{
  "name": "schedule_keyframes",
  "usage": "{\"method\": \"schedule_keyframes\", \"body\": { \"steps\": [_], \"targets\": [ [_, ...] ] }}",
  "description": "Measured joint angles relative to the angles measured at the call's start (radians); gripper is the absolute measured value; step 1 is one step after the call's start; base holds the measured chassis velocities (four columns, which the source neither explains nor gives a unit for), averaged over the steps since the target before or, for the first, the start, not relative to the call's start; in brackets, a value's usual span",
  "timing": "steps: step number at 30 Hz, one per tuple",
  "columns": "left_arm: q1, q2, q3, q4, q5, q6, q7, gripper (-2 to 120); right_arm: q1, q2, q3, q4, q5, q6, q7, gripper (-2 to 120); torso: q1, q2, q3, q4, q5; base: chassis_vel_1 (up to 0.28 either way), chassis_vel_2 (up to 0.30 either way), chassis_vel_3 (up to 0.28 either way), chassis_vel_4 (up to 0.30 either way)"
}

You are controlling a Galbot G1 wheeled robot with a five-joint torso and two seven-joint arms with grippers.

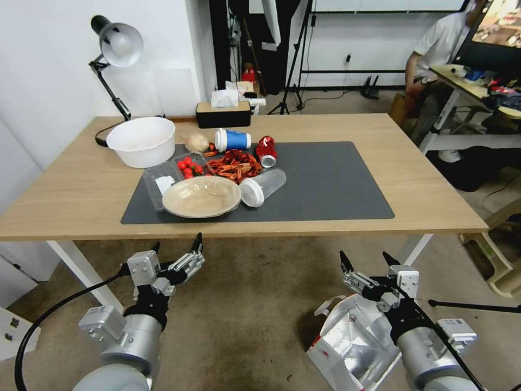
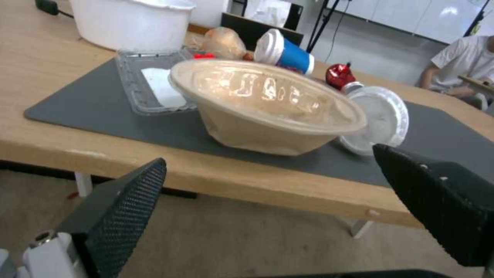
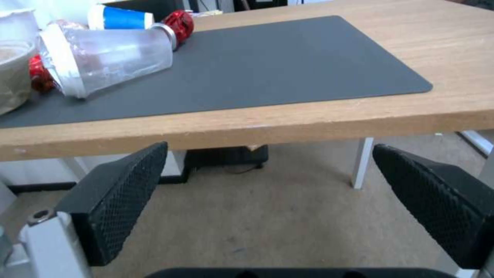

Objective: Pick up the food delivery bag from the floor and place it on the table.

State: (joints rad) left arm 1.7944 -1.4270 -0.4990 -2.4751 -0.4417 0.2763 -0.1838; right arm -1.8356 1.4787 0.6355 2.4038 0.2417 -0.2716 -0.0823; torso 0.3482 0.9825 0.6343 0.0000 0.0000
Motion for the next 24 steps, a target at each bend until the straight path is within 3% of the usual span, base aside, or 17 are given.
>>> {"method": "schedule_keyframes", "body": {
  "steps": [12, 24],
  "targets": [
    [0.002, 0.000, -0.002, 0.000, 0.010, 0.005, 0.009, 100, 0.000, 0.000, 0.001, -0.001, 0.002, -0.001, -0.002, 100, -0.020, -0.045, -0.024, 0.0000, 0.0000, 0.000, 0.000, 0.000, 0.000],
    [0.002, 0.002, 0.001, 0.006, 0.023, 0.004, 0.023, 100, -0.004, 0.001, 0.005, 0.002, 0.001, -0.002, -0.002, 100, -0.049, -0.115, -0.066, 0.0000, 0.0000, 0.000, 0.000, 0.000, 0.000]
  ]
}}
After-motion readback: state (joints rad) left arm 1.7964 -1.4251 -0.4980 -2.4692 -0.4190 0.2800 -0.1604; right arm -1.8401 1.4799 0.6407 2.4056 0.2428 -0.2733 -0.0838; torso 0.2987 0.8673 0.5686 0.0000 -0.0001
